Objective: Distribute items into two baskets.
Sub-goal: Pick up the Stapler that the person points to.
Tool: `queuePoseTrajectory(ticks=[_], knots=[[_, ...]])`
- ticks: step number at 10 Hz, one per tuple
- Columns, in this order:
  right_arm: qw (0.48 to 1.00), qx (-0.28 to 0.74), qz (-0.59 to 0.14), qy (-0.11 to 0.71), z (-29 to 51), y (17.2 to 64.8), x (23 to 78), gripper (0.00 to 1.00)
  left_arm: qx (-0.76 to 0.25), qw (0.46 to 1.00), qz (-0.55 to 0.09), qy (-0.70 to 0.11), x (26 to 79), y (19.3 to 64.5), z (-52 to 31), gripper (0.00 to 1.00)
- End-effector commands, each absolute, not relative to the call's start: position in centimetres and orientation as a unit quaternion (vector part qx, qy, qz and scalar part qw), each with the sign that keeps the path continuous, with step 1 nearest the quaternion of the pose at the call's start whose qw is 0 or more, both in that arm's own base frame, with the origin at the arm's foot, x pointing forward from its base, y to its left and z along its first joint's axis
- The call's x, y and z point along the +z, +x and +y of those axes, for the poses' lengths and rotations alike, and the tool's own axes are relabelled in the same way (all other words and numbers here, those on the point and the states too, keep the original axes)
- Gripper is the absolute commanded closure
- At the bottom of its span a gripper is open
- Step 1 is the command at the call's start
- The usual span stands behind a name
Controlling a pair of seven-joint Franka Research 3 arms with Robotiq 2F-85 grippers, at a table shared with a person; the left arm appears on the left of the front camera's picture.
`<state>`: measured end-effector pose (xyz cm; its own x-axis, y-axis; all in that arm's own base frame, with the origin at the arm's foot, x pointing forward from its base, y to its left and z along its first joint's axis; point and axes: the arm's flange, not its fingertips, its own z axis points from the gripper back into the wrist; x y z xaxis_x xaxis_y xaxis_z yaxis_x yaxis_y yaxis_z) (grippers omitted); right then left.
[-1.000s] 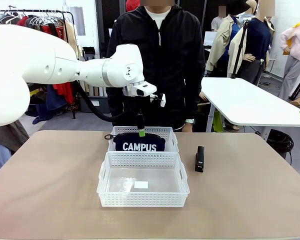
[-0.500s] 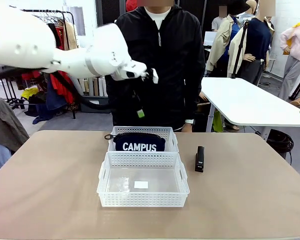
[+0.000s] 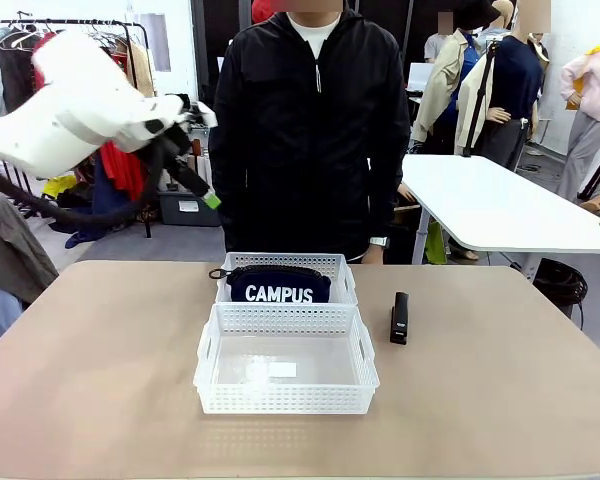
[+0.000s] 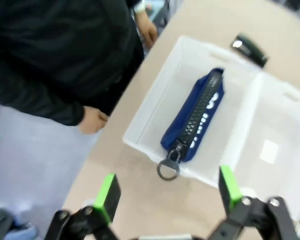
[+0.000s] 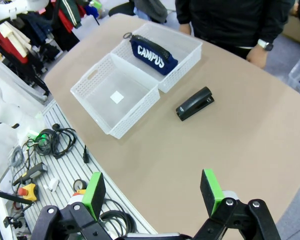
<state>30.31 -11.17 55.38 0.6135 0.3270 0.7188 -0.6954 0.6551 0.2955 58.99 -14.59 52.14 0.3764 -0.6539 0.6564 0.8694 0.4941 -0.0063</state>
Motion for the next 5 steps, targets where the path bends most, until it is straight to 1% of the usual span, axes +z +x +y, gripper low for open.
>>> queuePoseTrajectory(ticks=[1, 3, 5], knots=[[0.846, 0.306, -0.327, 0.289, -11.2, 30.3, 55.6, 0.00, -0.443, 0.791, -0.345, -0.245, 51.2, 56.0, -11.2, 0.00], [0.846, 0.306, -0.327, 0.289, -11.2, 30.3, 55.6, 0.00, -0.415, 0.787, -0.357, -0.286, 50.8, 54.2, -7.7, 0.00], [0.846, 0.306, -0.327, 0.289, -11.2, 30.3, 55.6, 0.00, -0.393, 0.792, -0.339, -0.322, 50.1, 52.3, -4.3, 0.00]])
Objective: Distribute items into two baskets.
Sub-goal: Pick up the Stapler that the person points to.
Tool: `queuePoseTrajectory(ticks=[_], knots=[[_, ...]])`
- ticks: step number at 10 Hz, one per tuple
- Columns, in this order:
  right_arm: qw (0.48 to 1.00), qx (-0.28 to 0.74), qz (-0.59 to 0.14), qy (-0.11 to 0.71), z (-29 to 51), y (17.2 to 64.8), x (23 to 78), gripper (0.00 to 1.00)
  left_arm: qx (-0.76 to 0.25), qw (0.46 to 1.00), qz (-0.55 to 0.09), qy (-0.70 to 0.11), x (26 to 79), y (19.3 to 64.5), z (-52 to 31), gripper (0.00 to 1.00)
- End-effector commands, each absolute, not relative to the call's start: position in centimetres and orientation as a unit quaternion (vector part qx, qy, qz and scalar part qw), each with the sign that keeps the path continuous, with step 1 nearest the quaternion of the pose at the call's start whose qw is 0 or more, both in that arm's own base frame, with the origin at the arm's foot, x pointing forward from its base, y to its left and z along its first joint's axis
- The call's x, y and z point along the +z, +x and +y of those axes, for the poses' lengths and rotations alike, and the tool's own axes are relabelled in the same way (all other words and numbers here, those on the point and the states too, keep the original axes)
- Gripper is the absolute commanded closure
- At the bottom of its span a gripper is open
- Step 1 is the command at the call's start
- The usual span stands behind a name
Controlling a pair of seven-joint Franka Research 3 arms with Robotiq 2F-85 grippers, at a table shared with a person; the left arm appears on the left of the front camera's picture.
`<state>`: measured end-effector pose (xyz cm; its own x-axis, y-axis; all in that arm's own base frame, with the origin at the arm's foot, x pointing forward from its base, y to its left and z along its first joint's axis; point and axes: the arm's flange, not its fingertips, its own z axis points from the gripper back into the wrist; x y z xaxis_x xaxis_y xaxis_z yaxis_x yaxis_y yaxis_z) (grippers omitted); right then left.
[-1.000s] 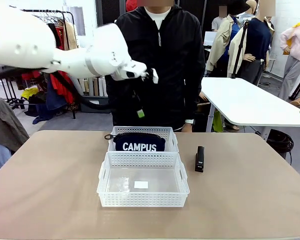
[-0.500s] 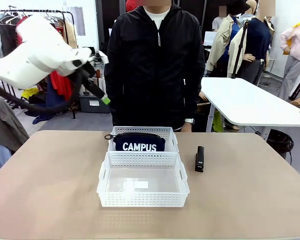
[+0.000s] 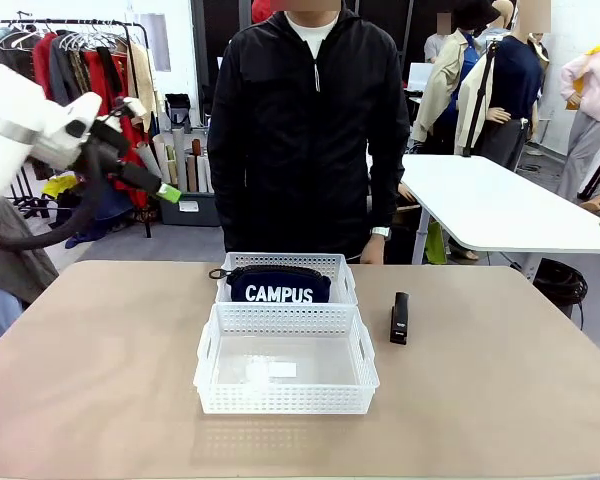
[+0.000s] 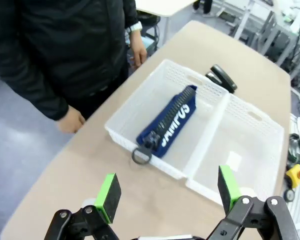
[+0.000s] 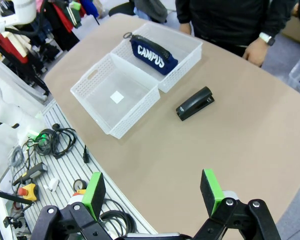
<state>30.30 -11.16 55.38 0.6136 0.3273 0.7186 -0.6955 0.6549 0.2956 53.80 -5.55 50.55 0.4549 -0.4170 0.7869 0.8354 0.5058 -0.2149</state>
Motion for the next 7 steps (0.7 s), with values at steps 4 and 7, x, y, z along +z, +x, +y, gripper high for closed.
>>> queuePoseTrajectory(ticks=[4, 7], knots=[[0.846, 0.306, -0.327, 0.289, -11.2, 30.3, 55.6, 0.00, -0.359, 0.779, -0.294, -0.422, 50.0, 50.1, 0.9, 0.00], [0.846, 0.306, -0.327, 0.289, -11.2, 30.3, 55.6, 0.00, -0.332, 0.777, -0.277, -0.458, 49.4, 46.1, 4.3, 0.00]])
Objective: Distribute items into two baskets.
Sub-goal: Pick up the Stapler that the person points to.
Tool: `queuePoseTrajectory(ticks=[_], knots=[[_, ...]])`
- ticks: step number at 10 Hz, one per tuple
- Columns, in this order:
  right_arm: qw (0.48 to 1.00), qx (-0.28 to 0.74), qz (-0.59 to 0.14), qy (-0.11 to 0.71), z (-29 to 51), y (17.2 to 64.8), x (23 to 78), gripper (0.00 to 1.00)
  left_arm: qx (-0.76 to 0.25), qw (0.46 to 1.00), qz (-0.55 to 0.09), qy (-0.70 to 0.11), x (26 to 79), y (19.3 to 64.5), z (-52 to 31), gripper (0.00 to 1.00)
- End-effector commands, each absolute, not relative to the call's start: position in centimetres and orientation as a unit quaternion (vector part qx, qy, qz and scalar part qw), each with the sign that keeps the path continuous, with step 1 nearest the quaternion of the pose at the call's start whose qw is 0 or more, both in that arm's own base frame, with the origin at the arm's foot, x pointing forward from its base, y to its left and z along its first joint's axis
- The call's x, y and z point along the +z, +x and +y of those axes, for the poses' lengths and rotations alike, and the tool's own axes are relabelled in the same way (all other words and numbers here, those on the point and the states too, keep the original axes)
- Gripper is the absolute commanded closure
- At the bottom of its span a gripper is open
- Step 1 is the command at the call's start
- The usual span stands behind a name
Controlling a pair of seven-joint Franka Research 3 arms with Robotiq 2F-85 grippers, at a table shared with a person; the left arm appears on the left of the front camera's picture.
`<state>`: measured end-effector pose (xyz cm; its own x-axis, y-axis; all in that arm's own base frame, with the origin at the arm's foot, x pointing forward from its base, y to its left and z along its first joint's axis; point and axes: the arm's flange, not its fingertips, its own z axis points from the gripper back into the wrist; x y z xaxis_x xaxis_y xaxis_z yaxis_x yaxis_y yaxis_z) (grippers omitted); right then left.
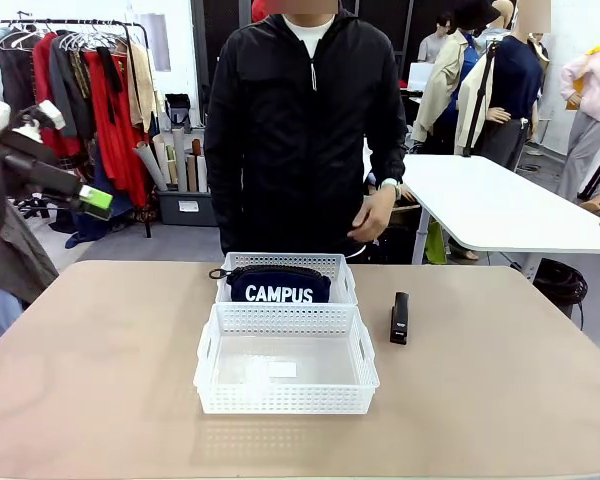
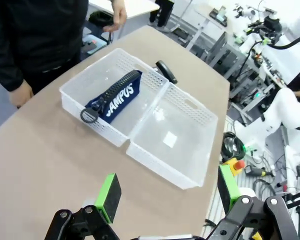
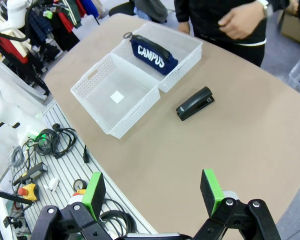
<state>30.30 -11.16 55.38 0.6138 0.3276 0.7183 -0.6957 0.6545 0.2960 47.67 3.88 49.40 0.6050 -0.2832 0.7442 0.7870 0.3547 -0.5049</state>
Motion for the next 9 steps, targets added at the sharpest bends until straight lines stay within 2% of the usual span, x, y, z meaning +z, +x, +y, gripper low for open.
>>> queuePoseTrajectory(ticks=[1, 9], knots=[[0.846, 0.306, -0.327, 0.289, -11.2, 30.3, 55.6, 0.00, -0.321, 0.780, -0.277, -0.461, 49.2, 45.4, 5.1, 0.00], [0.846, 0.306, -0.327, 0.289, -11.2, 30.3, 55.6, 0.00, -0.300, 0.767, -0.307, -0.477, 49.2, 44.7, 8.7, 0.00]])
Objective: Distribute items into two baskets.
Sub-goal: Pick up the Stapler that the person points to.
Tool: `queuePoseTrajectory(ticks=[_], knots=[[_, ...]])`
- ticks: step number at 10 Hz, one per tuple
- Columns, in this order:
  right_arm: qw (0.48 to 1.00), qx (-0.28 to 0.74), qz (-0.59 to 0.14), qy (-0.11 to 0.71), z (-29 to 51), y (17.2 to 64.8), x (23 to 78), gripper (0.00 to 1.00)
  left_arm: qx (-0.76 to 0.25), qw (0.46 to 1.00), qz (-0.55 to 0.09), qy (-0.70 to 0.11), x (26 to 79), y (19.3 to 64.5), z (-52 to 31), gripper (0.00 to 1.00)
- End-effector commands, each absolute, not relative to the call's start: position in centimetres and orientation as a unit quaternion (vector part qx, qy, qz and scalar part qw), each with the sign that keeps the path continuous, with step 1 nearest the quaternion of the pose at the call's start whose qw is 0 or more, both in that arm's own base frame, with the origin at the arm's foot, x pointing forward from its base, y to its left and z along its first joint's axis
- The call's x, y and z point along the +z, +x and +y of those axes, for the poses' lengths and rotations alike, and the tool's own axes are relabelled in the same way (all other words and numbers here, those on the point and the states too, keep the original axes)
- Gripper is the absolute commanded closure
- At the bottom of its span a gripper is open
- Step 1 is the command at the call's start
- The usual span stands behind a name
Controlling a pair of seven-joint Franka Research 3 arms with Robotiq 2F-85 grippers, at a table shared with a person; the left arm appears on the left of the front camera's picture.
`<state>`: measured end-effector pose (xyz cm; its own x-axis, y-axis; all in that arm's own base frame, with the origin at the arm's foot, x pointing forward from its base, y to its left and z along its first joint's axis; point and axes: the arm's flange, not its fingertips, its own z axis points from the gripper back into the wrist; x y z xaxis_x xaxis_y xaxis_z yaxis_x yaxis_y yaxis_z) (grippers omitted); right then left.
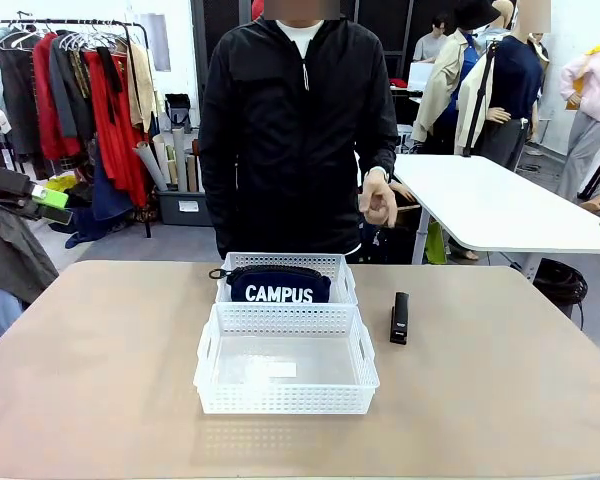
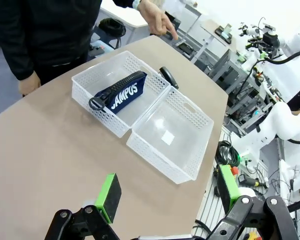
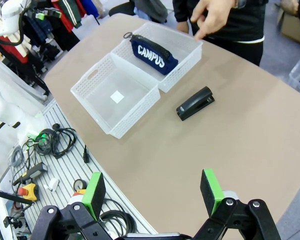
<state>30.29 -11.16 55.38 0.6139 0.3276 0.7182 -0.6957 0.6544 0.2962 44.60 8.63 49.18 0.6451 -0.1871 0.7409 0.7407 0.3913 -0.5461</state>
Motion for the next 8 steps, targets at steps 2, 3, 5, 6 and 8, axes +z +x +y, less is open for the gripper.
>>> queuePoseTrajectory(ticks=[2, 3, 5, 6, 8], knots=[[0.846, 0.306, -0.327, 0.289, -11.18, 30.29, 55.56, 0.00, -0.298, 0.780, -0.298, -0.462, 49.24, 44.56, 8.67, 0.00], [0.846, 0.306, -0.327, 0.289, -11.18, 30.29, 55.56, 0.00, -0.298, 0.780, -0.298, -0.462, 49.24, 44.56, 8.67, 0.00], [0.846, 0.306, -0.327, 0.289, -11.18, 30.29, 55.56, 0.00, -0.298, 0.780, -0.298, -0.462, 49.24, 44.56, 8.67, 0.00], [0.846, 0.306, -0.327, 0.289, -11.18, 30.29, 55.56, 0.00, -0.298, 0.780, -0.298, -0.462, 49.24, 44.56, 8.67, 0.00], [0.846, 0.306, -0.327, 0.289, -11.18, 30.29, 55.56, 0.00, -0.298, 0.780, -0.298, -0.462, 49.24, 44.56, 8.67, 0.00]])
